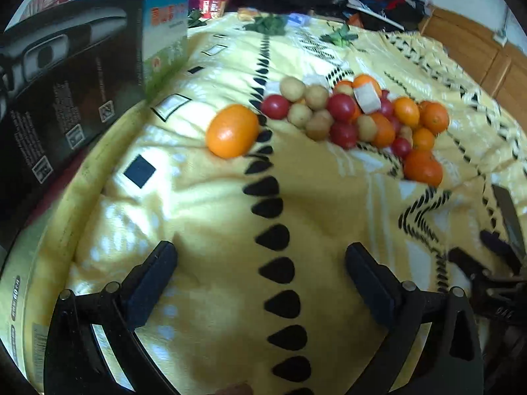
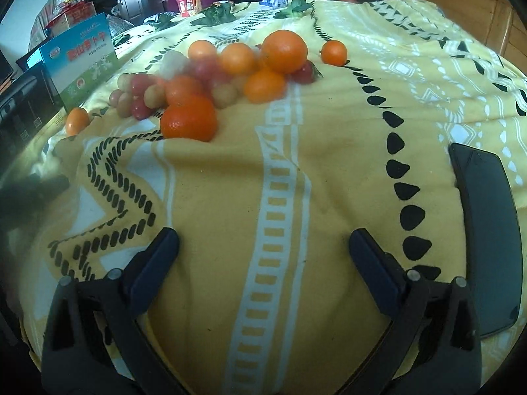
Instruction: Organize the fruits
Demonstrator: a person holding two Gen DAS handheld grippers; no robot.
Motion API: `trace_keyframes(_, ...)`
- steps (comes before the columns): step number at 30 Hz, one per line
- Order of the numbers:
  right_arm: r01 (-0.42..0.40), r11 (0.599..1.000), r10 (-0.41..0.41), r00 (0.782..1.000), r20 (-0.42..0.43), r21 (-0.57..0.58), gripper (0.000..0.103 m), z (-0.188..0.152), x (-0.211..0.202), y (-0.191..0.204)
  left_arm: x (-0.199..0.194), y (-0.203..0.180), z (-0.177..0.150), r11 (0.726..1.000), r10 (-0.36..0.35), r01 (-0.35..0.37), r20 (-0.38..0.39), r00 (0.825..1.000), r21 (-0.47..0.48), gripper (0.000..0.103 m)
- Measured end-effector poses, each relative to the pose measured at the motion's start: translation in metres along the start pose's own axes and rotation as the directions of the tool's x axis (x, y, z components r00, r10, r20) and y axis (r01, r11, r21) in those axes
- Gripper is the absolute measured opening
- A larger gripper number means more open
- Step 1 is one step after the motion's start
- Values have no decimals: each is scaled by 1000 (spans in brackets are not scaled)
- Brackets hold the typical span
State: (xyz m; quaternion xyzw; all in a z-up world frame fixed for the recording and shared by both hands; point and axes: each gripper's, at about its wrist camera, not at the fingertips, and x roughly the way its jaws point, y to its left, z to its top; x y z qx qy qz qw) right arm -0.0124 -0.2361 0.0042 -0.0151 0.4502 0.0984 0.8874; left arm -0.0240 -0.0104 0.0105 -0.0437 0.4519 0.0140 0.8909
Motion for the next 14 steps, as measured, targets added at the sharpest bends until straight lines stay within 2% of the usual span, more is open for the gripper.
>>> trace_keyframes(3, 8, 1000, -8, 1000, 2, -8, 103, -1, -1, 4, 2, -5, -3, 1000, 30, -30, 22, 999, 10, 103)
trace_keyframes(14, 14, 1000, -14, 1000, 1, -16, 103, -1, 0, 6, 9, -4, -2, 1000, 27, -28, 33, 999, 7, 103)
